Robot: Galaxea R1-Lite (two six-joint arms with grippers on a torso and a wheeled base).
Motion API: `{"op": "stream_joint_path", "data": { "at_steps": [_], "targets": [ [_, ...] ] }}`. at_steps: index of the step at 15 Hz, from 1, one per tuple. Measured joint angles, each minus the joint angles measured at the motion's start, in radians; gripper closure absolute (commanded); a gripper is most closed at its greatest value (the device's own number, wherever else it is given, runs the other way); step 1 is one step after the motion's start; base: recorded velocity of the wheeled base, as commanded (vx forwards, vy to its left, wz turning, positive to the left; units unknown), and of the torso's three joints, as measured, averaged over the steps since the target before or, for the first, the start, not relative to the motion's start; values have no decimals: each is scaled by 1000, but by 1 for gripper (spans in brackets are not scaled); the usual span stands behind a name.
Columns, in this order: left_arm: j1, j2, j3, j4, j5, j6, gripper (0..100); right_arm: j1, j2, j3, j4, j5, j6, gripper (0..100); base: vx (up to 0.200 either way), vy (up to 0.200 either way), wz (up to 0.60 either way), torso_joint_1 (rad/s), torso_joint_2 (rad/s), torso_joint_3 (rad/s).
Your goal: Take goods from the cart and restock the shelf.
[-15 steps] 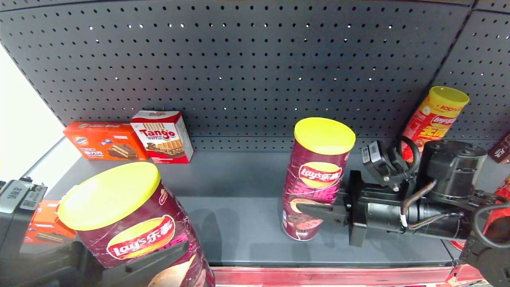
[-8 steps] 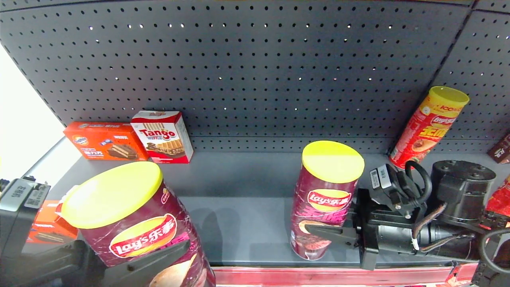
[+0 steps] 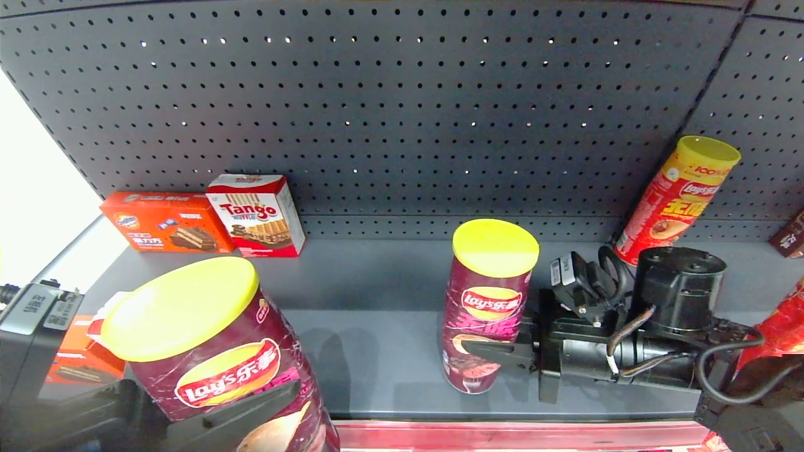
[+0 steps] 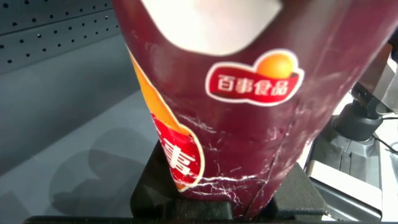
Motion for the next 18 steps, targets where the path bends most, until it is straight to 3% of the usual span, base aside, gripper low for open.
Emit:
{"op": "stream_joint_path", "data": {
  "at_steps": [6, 11, 15, 18],
  "targets": [
    [8, 0, 5, -2, -1, 0, 100, -7, -23, 69, -7, -12, -4, 0, 0, 0, 0, 0, 0, 0],
    [8, -3, 7, -2, -1, 0, 100, -58, -220, 193, 4, -37, 1, 0, 0, 0, 0, 0, 0, 0],
    [6, -3, -3, -1, -1, 1, 100, -94, -436, 260, 16, -166, 30, 0, 0, 0, 0, 0, 0, 0],
    [6, -5, -18, -2, -1, 2, 100, -100, -603, 348, 18, -330, 51, 0, 0, 0, 0, 0, 0, 0]
  ]
}}
